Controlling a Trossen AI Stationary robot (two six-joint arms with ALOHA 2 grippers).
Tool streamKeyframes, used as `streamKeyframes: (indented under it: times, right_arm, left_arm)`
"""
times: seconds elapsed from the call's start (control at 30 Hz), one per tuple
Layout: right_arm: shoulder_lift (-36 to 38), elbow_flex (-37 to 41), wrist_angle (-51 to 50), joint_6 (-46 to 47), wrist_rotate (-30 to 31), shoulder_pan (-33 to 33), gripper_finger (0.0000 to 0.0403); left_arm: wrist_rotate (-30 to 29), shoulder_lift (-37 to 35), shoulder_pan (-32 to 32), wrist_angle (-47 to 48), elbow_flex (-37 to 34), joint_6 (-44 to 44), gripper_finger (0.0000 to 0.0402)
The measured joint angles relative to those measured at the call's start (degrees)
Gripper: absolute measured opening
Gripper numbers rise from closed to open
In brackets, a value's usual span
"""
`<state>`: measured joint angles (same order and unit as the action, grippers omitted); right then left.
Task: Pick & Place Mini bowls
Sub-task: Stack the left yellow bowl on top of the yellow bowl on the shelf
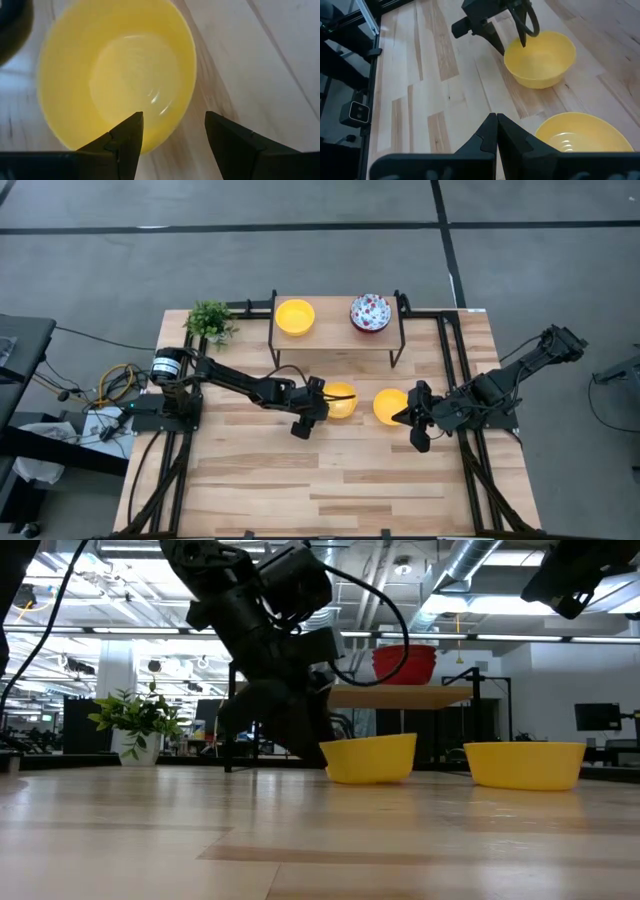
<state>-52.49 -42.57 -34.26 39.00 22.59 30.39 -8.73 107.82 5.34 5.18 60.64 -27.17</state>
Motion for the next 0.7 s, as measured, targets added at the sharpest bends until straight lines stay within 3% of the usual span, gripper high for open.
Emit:
streamKeyframes:
  times: [0.37,0.53,0.7]
  right_arm:
    - [0.0,0.0,-0.01,0.0,0.02,0.0,0.0]
    - [0.0,0.0,0.0,0.02,0.02,0.0,0.0]
    - [0.0,0.0,0.0,0.04,0.37,0.0,0.0]
  left_arm:
    - [0.31,-0.01,0.26,-1.72,-0.19,0.01,0.0201]
    - [5.84,0.01,0.24,-1.72,-0.19,0.01,0.0159]
    - [6.26,0.0,0.37,-1.67,-0.28,0.2,0.0105]
